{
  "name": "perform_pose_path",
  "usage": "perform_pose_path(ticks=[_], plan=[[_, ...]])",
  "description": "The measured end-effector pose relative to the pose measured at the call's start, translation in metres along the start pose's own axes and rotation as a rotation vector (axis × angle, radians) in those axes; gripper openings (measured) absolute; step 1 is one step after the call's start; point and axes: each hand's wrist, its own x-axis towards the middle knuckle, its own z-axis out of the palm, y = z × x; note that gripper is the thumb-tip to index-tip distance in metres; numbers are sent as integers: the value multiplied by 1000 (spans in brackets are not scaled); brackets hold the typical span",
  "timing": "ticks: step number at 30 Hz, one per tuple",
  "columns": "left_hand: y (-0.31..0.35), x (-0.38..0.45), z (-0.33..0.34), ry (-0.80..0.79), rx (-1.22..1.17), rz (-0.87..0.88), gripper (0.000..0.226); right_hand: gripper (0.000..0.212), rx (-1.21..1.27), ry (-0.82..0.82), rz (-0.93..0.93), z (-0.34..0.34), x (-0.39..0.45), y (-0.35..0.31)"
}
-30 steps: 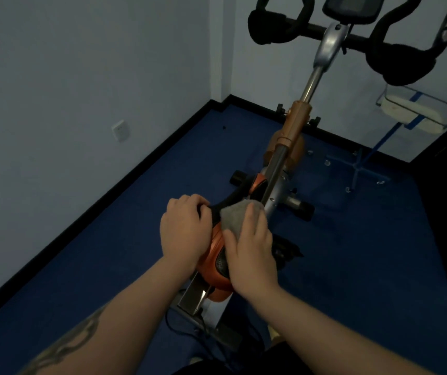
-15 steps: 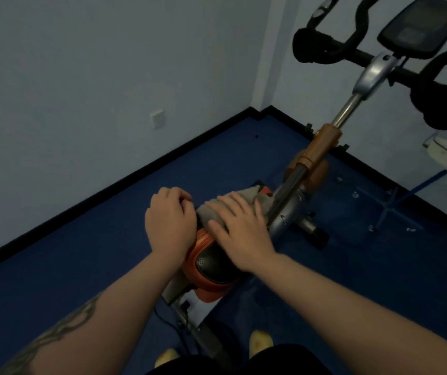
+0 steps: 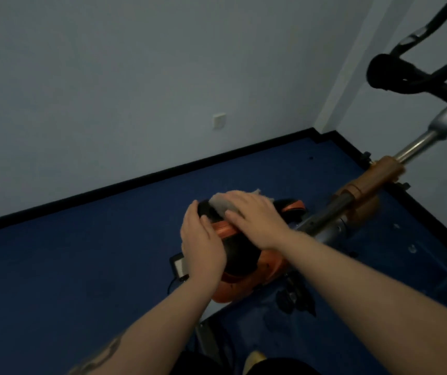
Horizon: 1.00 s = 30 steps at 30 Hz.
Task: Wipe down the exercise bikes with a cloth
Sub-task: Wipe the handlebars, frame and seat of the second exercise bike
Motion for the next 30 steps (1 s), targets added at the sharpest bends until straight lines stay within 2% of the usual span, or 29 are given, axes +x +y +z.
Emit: perform_pose_path(ticks=[2,4,7,10,14,17,19,21,22,26,28,30], plan=[[0,-7,2,40,-21,-5,43,43,-5,-102,78,-10,17,5],[-3,-14,3,55,-7,-1,45,45,-71,-94,85,-4,14,0],[-10,-25,1,-6,-62,46,54,48,30,-93,-82,9,-20,-4],[-15,-26,-1,-89,-183,35,63,38,140,-156,-136,3,-25,1],[-19,-21,-7,-210,-115,-24,99,40,33,-230,-77,-7,31,-11],[-18,-24,-11,-228,-31,-158,123,41,-10,-311,-81,-8,48,-27],[-18,-22,-12,-252,-32,-170,117,38,-55,-308,-243,-7,34,-24],[-20,-18,-11,-296,-90,-153,92,35,-46,-299,-412,-8,18,-17],[-20,-17,-12,-313,-104,-153,82,34,-37,-300,-435,-8,16,-15],[-21,-12,-14,-378,-150,-247,82,36,-13,-350,-270,-5,51,-32],[-23,-11,-16,-427,-221,-221,62,36,-20,-393,-181,-3,69,-46],[-24,-12,-18,-460,-240,-167,49,37,-88,-406,-189,-1,68,-50]])
